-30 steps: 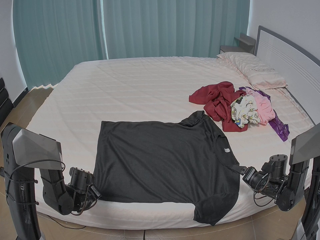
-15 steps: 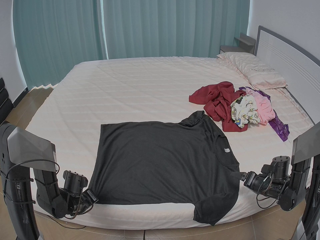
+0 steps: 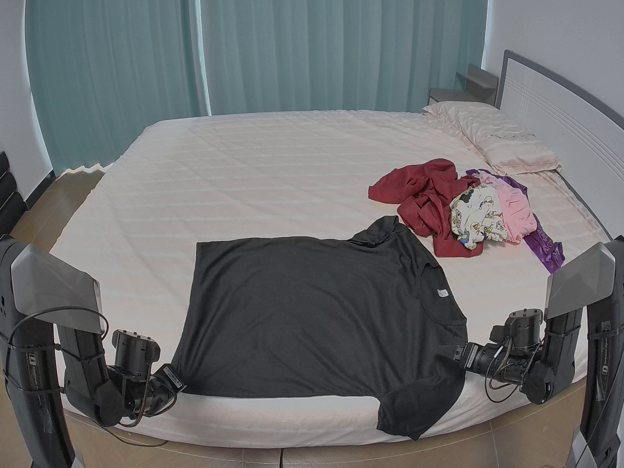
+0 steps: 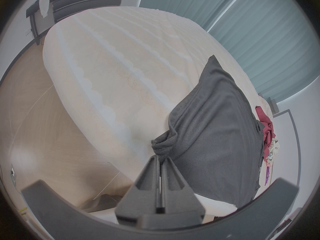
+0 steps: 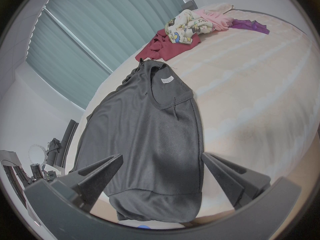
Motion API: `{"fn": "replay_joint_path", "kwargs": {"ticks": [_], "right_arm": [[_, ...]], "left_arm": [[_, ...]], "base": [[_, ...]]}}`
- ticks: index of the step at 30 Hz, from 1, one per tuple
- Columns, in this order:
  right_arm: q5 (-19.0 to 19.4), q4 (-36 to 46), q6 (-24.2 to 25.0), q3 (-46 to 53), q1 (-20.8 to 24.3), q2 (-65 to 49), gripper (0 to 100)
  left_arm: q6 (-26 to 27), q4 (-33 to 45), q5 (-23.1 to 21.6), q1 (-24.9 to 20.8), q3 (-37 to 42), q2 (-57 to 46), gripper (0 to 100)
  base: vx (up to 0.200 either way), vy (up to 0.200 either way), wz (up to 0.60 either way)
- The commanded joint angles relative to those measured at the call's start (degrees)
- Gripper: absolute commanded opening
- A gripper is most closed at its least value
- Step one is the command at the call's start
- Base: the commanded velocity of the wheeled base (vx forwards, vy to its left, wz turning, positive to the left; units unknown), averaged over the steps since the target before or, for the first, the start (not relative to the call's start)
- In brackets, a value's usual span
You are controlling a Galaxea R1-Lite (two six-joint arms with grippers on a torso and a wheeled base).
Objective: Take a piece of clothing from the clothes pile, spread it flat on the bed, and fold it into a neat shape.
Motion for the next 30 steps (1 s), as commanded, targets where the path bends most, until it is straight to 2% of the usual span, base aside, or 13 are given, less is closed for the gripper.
{"fn": "replay_joint_path", "kwargs": {"ticks": [1,5,13,14,18,23,29,30], "right_arm": [[-0.1,2.2,-0.2,-3.7,-0.1,2.4,100],[-0.1,5.7,-0.3,-5.8,-0.1,1.8,100],[-0.4,6.3,-0.9,-7.3,-0.3,3.1,100],[-0.6,6.2,-0.9,-7.5,-0.3,3.1,0],[-2.2,5.6,-0.9,-9.3,-1.2,2.4,0],[-1.8,5.6,-0.9,-11.1,-2.2,-1.0,0],[-2.0,7.0,-1.0,-17.3,-1.5,-1.5,0],[-2.1,10.0,-1.0,-21.7,-1.5,-1.7,0]], "left_arm": [[0.1,-1.5,0.0,-0.1,1.0,0.4,0],[0.1,-2.9,0.0,-0.1,1.3,0.8,0],[0.1,-3.8,0.2,-0.2,1.7,1.2,0],[0.1,-3.8,0.2,-0.2,1.7,1.2,0],[0.1,-3.8,0.2,-0.2,1.7,1.2,0],[0.1,-3.8,0.2,-0.2,1.7,1.2,0],[0.1,-3.8,0.2,-0.2,1.7,1.2,0],[0.1,-3.8,0.2,-0.2,1.7,1.2,0]], "base": [[0.0,0.0,0.0],[0.0,0.0,0.0],[0.0,0.0,0.0],[0.0,0.0,0.0],[0.0,0.0,0.0],[0.0,0.0,0.0],[0.0,0.0,0.0],[0.0,0.0,0.0]]}}
